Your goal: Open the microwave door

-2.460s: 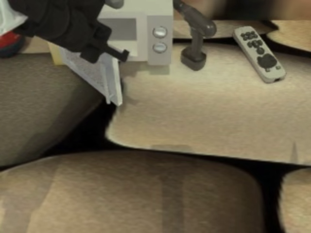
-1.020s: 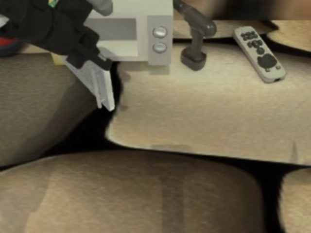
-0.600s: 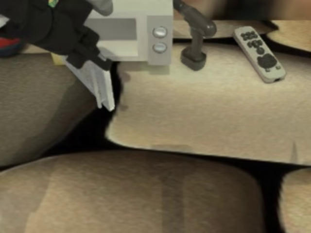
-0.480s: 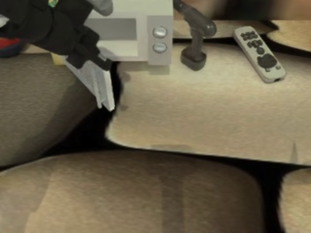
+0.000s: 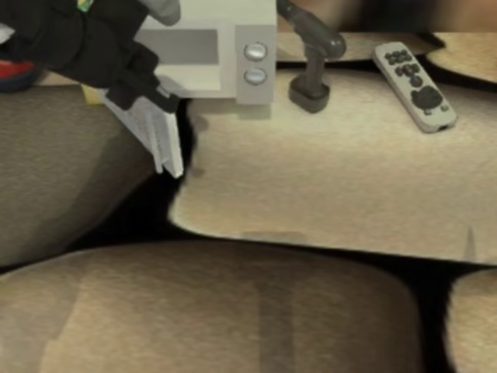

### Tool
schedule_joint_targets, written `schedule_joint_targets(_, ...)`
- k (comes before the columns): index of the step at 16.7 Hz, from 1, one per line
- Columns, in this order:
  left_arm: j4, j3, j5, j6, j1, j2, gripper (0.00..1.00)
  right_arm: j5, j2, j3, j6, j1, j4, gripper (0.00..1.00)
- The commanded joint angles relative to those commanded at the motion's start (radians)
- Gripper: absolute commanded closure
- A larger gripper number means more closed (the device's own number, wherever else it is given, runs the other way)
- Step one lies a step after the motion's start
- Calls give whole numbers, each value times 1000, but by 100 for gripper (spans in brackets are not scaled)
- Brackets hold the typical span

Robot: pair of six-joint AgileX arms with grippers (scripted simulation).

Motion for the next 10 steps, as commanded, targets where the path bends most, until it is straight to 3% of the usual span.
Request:
schedule_joint_targets(5,14,70,5,0,-11,-50,100,0,0,0,0,0,0,0)
schedule_joint_targets(10,-22,20,45,91,31,-30,100,0,0,0,0,0,0,0)
